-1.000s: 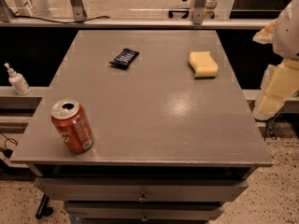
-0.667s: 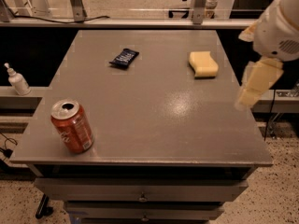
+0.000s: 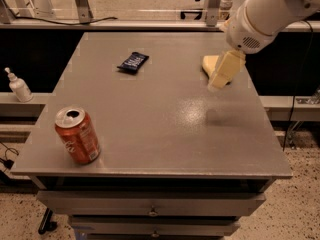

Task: Move rxbar blueberry near coke can

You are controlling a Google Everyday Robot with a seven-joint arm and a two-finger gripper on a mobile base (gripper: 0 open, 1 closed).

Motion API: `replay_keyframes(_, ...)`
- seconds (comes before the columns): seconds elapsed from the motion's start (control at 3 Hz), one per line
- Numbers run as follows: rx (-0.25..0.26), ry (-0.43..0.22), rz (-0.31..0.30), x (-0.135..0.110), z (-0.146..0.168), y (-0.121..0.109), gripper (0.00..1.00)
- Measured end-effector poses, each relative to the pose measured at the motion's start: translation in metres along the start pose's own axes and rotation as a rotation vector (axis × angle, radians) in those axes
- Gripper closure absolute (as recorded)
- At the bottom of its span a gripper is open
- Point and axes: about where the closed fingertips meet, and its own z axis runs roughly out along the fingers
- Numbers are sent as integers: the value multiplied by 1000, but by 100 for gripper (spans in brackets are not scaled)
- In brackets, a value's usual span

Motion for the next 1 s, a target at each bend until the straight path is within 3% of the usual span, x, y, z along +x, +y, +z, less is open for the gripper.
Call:
replay_keyframes(0.33, 21, -83, 26, -27, 30, -27, 0)
replay_keyframes(0.67, 10, -171, 97, -53, 56, -44, 0)
replay_keyframes(1.0, 10, -171, 96, -53, 56, -44, 0)
